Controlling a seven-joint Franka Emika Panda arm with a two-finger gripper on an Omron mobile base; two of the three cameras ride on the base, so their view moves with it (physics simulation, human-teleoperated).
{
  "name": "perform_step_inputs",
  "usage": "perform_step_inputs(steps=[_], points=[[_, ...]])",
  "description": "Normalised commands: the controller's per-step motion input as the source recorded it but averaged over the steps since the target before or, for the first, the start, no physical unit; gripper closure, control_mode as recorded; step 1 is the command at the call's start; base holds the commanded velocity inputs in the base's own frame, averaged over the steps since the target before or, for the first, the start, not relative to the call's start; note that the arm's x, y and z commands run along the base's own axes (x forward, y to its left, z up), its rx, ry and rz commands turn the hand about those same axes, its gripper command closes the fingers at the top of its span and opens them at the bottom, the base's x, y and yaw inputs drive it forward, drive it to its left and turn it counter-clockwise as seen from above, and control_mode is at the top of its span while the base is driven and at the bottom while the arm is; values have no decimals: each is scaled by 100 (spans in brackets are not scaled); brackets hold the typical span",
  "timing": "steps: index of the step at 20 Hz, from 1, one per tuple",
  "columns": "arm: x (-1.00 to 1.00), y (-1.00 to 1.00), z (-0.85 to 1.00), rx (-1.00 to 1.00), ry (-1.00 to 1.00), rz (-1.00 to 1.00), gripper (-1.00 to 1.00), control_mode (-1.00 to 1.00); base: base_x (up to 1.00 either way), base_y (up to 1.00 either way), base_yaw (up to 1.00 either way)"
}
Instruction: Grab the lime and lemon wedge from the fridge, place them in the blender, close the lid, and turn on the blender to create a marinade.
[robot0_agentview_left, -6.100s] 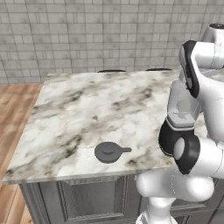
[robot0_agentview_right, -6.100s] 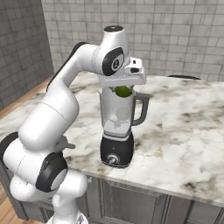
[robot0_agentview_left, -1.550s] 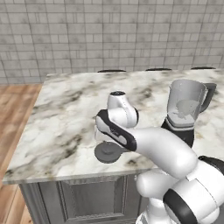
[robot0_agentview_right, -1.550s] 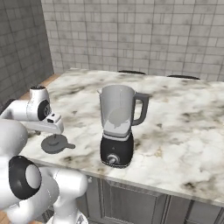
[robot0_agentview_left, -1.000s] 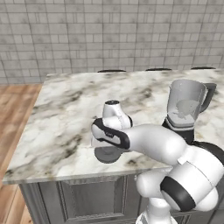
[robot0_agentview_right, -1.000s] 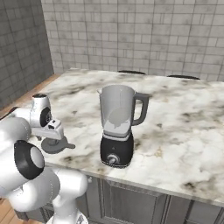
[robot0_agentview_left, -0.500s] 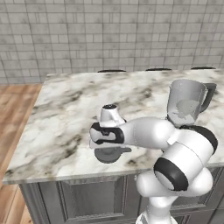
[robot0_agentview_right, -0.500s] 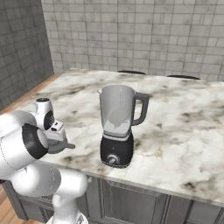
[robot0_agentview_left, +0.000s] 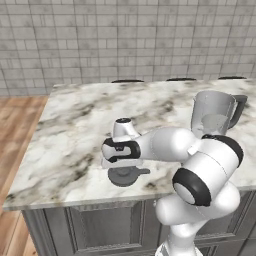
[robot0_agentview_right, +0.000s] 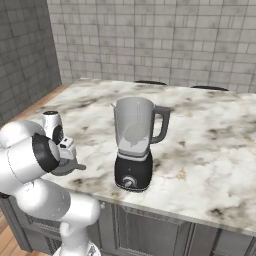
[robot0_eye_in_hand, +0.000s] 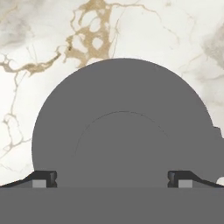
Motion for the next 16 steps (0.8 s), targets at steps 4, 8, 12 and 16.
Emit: perform_step_inputs(steps=[4,8,12,16], points=[[0,0,-30,0,0,2,-100,-100,0,0,0],[0,-9,-11,0,-2,3,-100,-100,0,0,0],[0,-2,-1,0,0,0,-100,-100,0,0,0],[0,-13,0,0,0,0,-100,-100,0,0,0]])
